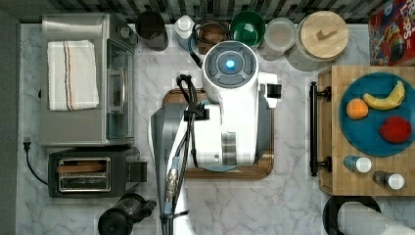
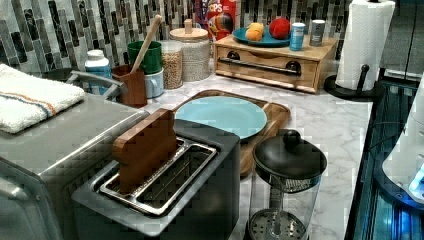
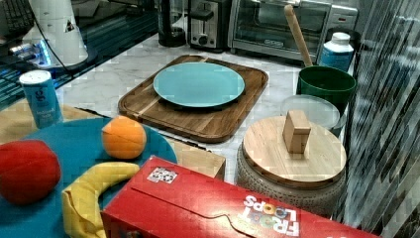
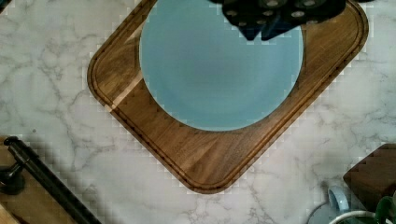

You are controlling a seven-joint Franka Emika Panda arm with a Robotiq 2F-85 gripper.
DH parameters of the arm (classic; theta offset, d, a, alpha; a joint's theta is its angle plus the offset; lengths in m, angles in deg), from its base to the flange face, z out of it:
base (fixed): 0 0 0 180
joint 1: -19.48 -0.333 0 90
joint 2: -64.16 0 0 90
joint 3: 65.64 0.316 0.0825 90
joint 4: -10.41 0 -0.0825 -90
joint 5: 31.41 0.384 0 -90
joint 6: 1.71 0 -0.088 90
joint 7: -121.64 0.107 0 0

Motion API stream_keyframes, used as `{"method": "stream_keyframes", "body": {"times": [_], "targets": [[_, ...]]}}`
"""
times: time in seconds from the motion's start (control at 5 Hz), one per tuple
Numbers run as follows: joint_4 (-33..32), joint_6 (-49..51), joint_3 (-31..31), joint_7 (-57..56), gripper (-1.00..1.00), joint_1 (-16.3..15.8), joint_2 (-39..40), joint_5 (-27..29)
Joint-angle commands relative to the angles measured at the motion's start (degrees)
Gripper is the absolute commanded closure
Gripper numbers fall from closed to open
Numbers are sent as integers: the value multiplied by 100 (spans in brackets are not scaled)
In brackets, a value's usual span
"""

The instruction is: Pick up the toast.

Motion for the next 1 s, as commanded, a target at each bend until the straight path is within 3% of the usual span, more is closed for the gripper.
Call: {"method": "stream_keyframes", "body": {"times": [0.2, 1.0], "targets": [[2, -1, 2, 9, 100, 2, 1, -2], [-202, 32, 681, 2764, 100, -617, -292, 46]]}}
